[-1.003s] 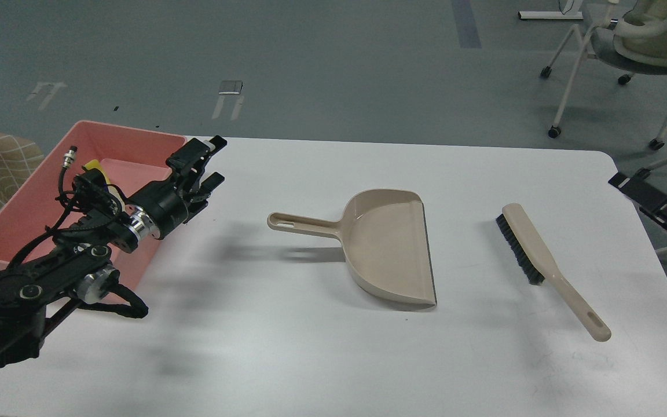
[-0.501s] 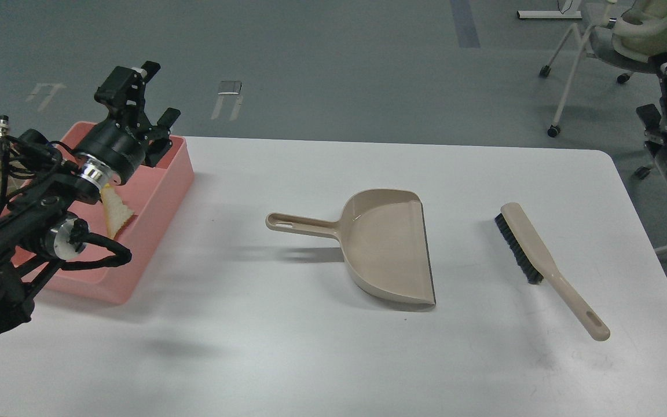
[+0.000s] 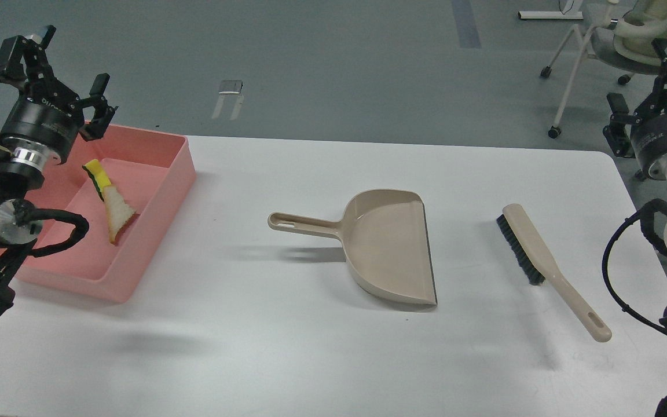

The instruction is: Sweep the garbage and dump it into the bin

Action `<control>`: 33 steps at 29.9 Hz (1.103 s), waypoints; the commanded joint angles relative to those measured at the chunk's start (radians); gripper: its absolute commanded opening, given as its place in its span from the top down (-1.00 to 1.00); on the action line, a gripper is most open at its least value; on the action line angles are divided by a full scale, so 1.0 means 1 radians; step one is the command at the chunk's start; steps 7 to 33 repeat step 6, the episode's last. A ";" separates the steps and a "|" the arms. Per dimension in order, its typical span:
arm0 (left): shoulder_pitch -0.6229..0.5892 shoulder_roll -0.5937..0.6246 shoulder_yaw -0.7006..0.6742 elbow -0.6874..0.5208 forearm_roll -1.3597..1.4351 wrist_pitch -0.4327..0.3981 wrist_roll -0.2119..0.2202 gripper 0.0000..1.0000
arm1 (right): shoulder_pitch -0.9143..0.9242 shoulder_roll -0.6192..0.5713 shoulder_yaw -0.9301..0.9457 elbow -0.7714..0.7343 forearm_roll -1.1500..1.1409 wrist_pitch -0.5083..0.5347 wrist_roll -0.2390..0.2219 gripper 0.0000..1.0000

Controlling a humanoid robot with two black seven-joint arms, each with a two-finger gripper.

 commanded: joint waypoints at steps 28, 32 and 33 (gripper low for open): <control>0.017 -0.026 -0.016 0.009 -0.031 0.001 0.000 -0.95 | 0.017 0.010 0.039 -0.046 0.034 0.004 0.008 -1.00; 0.017 -0.026 -0.016 0.009 -0.031 0.001 0.000 -0.95 | 0.017 0.010 0.039 -0.046 0.034 0.004 0.008 -1.00; 0.017 -0.026 -0.016 0.009 -0.031 0.001 0.000 -0.95 | 0.017 0.010 0.039 -0.046 0.034 0.004 0.008 -1.00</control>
